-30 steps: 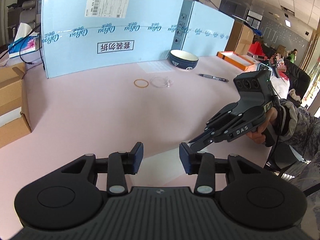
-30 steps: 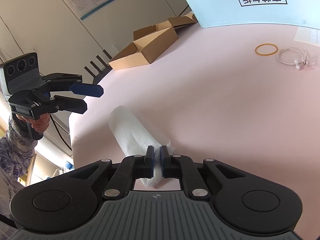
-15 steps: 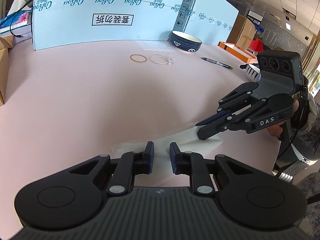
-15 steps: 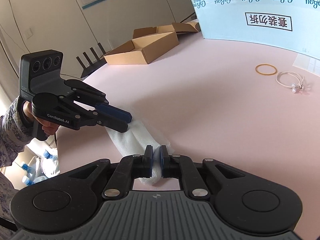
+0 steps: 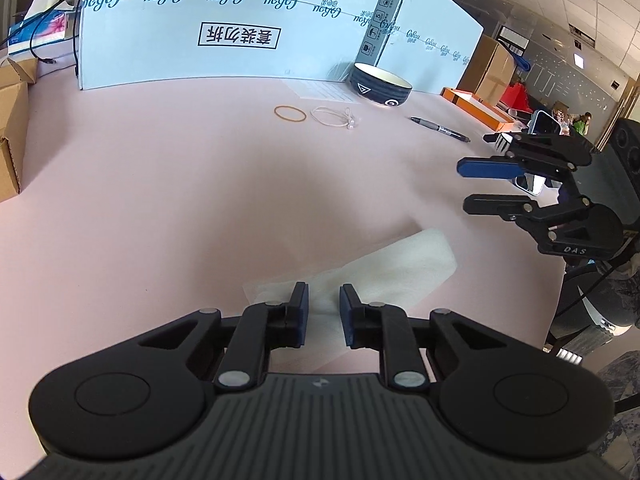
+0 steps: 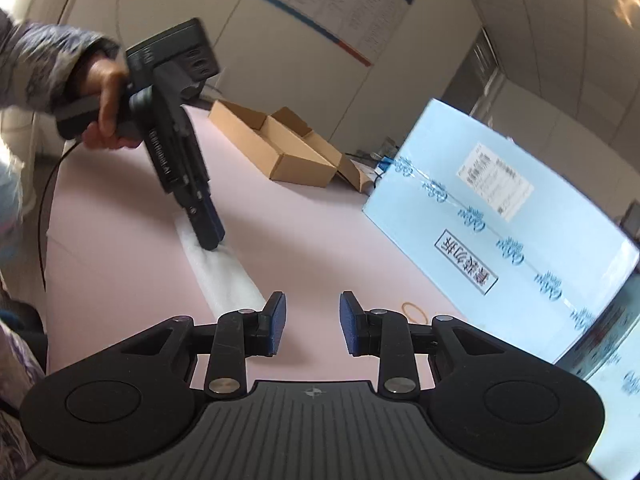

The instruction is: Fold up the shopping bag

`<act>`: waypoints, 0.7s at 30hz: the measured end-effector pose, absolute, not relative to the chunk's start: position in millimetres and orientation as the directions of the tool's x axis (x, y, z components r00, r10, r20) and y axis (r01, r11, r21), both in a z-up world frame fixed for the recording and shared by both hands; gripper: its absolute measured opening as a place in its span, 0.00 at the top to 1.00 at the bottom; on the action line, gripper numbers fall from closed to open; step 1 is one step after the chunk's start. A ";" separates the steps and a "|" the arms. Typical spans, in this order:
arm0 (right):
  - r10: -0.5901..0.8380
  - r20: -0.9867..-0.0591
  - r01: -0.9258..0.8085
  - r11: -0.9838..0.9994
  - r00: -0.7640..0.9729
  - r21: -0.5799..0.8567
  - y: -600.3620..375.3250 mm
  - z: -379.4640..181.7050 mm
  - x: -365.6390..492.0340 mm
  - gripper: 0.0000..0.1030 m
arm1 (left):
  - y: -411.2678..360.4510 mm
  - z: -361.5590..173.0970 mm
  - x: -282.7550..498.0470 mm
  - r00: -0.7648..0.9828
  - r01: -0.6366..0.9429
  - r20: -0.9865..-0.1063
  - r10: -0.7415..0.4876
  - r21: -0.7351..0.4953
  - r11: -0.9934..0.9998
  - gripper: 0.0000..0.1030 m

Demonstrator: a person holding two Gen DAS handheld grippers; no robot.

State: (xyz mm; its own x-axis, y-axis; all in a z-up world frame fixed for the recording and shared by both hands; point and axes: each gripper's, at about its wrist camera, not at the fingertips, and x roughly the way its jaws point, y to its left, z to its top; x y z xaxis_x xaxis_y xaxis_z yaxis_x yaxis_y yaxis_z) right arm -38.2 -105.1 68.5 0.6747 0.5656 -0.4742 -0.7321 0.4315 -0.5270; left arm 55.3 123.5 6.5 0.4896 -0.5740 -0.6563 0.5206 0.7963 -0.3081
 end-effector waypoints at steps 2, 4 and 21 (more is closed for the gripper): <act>0.536 -0.496 -0.705 0.306 0.683 -0.640 -95.3 55.8 -52.7 0.73 | 125.6 6.5 59.2 0.470 0.523 -0.660 -0.586 -0.327 0.787 0.85; 0.515 -0.514 -0.670 0.172 0.686 -0.722 -86.3 41.3 -61.0 0.73 | 128.7 5.8 63.9 0.451 0.508 -0.662 -0.599 -0.362 0.782 0.85; 0.495 -0.588 -0.564 -0.218 0.640 -0.797 -52.0 1.5 -43.4 0.94 | 128.9 8.1 70.3 0.405 0.523 -0.673 -0.619 -0.385 0.760 0.84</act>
